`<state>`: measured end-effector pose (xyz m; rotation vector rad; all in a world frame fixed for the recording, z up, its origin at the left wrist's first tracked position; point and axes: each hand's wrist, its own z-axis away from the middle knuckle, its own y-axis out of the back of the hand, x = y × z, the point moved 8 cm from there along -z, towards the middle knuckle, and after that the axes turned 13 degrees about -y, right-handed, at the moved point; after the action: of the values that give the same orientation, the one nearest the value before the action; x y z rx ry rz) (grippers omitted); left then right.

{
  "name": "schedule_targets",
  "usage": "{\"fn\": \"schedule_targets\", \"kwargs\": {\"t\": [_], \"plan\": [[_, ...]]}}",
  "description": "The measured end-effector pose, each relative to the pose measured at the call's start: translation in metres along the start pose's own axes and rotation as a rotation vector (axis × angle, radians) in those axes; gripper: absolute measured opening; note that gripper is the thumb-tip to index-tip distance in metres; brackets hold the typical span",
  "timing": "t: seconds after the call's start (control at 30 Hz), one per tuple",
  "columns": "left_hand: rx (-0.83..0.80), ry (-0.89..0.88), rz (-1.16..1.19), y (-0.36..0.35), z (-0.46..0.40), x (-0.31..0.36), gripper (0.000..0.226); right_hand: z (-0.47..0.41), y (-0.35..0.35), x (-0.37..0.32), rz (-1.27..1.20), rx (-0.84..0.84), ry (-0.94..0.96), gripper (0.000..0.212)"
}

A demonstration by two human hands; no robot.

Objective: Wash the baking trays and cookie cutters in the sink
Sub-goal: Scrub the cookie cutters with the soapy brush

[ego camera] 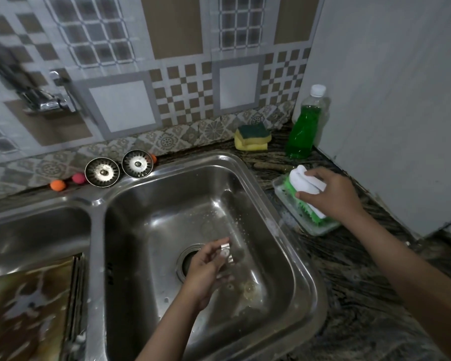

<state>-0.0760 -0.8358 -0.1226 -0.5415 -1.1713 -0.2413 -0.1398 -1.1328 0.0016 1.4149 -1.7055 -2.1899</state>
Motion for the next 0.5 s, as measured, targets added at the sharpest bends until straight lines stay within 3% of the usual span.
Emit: {"fn": "schedule_targets", "kwargs": {"t": [0.2,0.37,0.5], "plan": [[0.033,0.043,0.182,0.000,-0.001,-0.003,0.024,0.056,0.011,-0.049,-0.371,-0.024,0.014,0.047],[-0.019,0.063,0.410,-0.011,0.001,0.000,0.033,0.125,-0.074,-0.075,-0.567,-0.357,0.014,0.048],[-0.036,0.033,0.483,0.004,0.005,0.006,0.035,0.131,-0.121,-0.066,-0.534,-0.368,-0.003,0.049]]}}
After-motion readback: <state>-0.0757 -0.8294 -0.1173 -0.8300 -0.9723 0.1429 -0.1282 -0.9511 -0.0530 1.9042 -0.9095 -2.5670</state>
